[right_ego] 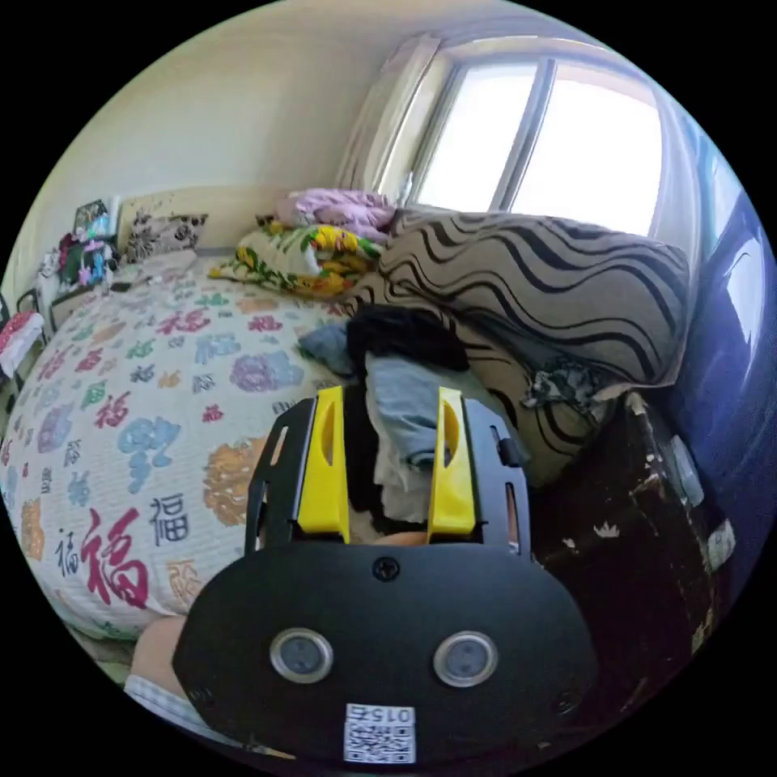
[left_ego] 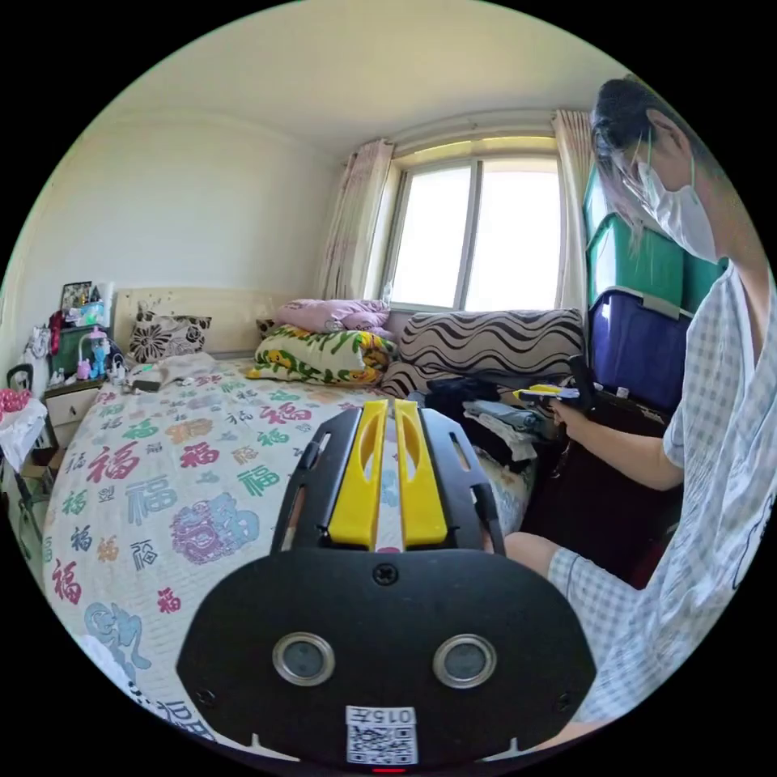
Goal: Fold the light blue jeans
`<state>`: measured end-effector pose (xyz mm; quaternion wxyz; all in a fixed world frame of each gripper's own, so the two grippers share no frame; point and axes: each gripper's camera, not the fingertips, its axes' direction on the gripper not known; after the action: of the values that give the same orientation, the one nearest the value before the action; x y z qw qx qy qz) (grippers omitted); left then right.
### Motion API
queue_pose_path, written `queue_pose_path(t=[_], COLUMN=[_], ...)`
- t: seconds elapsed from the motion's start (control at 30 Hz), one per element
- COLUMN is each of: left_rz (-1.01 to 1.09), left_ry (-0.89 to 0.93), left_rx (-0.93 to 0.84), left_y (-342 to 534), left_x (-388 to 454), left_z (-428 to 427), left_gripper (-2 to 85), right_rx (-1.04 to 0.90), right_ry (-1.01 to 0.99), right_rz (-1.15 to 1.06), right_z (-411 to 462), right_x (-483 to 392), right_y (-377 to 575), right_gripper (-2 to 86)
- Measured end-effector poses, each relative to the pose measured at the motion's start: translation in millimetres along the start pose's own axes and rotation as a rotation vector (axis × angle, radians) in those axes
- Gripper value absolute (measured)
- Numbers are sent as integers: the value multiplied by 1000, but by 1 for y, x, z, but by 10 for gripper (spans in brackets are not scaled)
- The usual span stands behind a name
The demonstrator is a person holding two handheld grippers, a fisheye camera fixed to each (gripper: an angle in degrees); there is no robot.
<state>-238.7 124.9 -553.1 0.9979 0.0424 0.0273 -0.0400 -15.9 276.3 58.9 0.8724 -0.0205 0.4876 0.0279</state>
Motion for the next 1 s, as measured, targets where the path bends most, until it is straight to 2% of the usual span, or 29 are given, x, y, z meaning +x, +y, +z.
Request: queue_pose_path(t=[0.1,0.27,0.37,0.5,0.57,0.63,0.7,0.87,1.0], left_rz=[-13,-66,-127,-166,-183,-208,-229,-319,-381], left_ry=[54,122,159,209,263,329,341,324,251], left_rx=[-80,-175,-198,-201,-210,-210,-194,-141,-109], left_y=[8,26,38,52,57,63,69,88,109], left_x=[5,11,11,13,14,14,14,5,-11], left_z=[40,85,102,113,116,116,113,94,69], left_gripper=[26,21,11,6,8,15,22,47,61], right_rx=[-288,-276,-191,-11,101,258,339,340,322], right_ry=[-80,-122,-279,-399,-547,-827,-998,-1182,-1456], right_rz=[-99,-144,-23,-84,-68,-52,-61,-27,189], right_z=[62,80,66,14,-15,-52,-77,-110,-91], right_x=[34,71,114,142,150,156,151,107,90], right_y=[5,8,5,-14,-26,-41,-56,-89,-96], right_gripper=[112,53,48,46,46,47,48,48,48])
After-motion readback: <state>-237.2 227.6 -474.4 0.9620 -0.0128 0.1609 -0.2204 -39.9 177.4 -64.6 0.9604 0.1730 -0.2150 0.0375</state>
